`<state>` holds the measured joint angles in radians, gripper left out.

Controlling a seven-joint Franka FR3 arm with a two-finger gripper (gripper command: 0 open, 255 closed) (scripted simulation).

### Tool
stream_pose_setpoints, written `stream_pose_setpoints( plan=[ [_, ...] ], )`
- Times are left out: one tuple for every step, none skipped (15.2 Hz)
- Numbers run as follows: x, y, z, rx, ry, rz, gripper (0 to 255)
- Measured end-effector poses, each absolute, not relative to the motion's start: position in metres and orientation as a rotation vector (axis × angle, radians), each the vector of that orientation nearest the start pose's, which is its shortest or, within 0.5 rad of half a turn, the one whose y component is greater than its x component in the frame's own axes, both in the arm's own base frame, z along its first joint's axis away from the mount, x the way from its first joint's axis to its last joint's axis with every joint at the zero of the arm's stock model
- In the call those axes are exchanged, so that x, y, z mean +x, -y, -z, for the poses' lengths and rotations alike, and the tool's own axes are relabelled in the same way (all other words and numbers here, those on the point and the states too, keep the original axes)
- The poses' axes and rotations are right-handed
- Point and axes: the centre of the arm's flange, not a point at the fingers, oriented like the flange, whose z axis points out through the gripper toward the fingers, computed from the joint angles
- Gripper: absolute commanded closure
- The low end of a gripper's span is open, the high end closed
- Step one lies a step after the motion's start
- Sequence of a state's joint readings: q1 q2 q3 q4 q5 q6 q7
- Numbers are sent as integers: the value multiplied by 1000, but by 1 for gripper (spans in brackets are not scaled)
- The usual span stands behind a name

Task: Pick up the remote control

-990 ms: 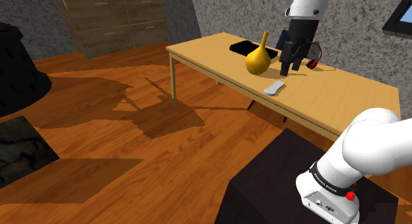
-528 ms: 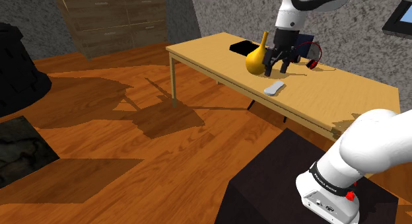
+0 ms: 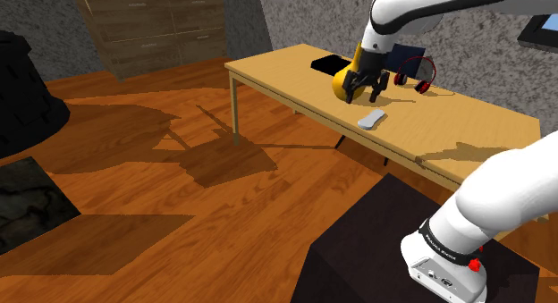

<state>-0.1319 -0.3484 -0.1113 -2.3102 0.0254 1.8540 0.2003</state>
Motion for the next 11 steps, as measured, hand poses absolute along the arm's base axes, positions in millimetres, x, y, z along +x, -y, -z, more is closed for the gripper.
stream_pose_setpoints(
  plan=[
    [429,118,-466,-2989,-723,-161,0],
    [434,128,-460,-2979,-770,-156,0],
    [440,140,-453,-2968,-818,-150,0],
    [445,151,-444,-2956,-865,-146,0],
    [449,156,-438,-2944,-911,-140,0],
    [455,165,-430,-2931,-958,-134,0],
    [460,177,-424,-2917,-1005,-129,0],
    [464,186,-419,-2902,-1051,-123,0],
    [469,195,-413,-2887,-1097,-117,0],
    [471,206,-405,-2870,-1143,-112,0],
    [474,217,-403,-2854,-1189,-106,0]
  ],
)
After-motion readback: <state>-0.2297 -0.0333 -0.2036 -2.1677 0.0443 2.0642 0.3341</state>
